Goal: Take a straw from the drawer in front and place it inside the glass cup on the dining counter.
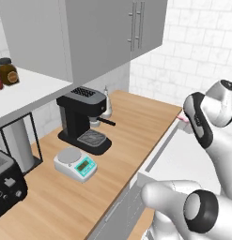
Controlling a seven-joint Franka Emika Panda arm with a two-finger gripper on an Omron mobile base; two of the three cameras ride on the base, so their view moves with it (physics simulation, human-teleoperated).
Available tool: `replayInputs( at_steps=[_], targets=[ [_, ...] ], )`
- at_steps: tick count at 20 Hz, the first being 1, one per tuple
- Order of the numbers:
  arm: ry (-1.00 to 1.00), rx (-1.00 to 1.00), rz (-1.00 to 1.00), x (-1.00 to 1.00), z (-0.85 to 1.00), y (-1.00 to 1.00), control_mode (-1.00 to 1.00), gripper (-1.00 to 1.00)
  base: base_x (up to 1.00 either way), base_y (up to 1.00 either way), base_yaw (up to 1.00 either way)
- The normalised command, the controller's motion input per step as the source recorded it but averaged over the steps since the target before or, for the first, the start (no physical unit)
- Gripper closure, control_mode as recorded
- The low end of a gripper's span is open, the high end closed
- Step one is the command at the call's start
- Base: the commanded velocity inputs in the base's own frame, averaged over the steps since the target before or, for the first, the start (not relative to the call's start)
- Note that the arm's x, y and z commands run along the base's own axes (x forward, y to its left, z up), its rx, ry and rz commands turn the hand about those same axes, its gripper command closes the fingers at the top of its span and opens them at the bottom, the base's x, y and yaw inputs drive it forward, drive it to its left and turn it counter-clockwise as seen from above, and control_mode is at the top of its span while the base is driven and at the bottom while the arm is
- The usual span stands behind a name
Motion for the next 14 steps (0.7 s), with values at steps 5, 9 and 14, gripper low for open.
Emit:
replayInputs(
  at_steps=[5,9,14],
  targets=[
    [-0.05,-0.14,0.17,-0.18,0.47,0.71,-1.0,1.0,0.0,0.0,0.0],
    [-0.01,-0.12,0.06,-0.16,0.46,0.64,-1.0,1.0,0.0,0.0,0.0],
    [-0.06,-0.03,0.01,-0.13,0.37,0.6,-1.0,1.0,0.0,0.0,0.0]
  ],
)
